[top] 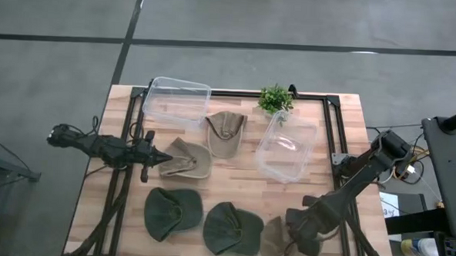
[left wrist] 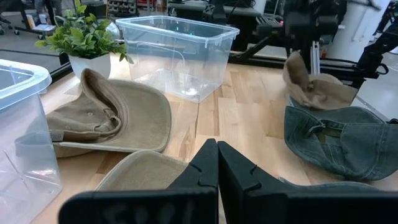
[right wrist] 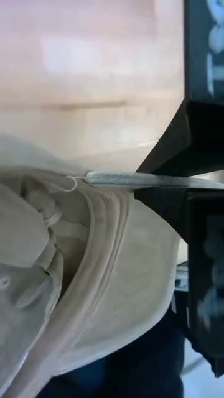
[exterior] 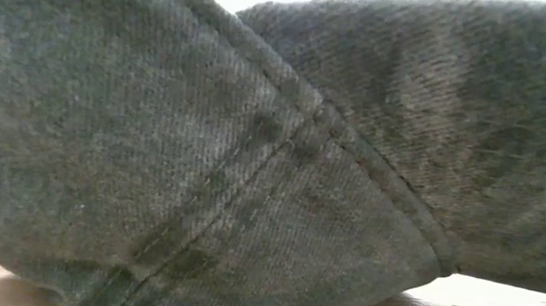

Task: Pick & Place hat
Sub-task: Put the bottom brown cap into the right transparent bin

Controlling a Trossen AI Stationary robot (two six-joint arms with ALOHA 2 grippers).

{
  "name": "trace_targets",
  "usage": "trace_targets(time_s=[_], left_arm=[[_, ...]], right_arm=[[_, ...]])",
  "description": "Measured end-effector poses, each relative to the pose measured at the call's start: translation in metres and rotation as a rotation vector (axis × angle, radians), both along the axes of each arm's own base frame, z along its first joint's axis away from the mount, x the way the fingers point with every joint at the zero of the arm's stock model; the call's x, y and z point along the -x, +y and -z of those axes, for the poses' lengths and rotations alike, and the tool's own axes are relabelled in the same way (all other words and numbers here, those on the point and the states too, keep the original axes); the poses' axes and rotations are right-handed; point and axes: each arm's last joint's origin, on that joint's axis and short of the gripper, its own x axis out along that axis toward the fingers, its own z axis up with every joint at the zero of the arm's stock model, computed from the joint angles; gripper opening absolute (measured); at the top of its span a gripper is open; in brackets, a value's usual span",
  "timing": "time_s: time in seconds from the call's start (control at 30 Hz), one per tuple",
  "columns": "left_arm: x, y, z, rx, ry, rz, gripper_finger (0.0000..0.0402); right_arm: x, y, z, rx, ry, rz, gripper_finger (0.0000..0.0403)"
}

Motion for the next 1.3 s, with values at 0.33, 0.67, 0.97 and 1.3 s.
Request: trace_targets(time_s=[0.33, 0.67, 0.97, 1.3], left_arm=[[0.0, 0.0, 0.0, 0.0, 0.0, 0.0, 0.0], [0.0, 0.0, 0.0, 0.0, 0.0, 0.0, 0.0], [0.0, 0.0, 0.0, 0.0, 0.0, 0.0, 0.0], [0.0, 0.0, 0.0, 0.0, 0.0, 0.0, 0.0]], right_arm=[[0.007, -0.011, -0.067, 0.19, 0.053, 0.103, 0.0012], [0.0, -0.011, -0.107, 0.196, -0.146, 0.275, 0.0012], [0.0, -0.02, -0.122, 0.259, -0.298, 0.558, 0.0012], [0.009, -0.041, -0.145, 0.326, -0.568, 0.751, 0.0013]])
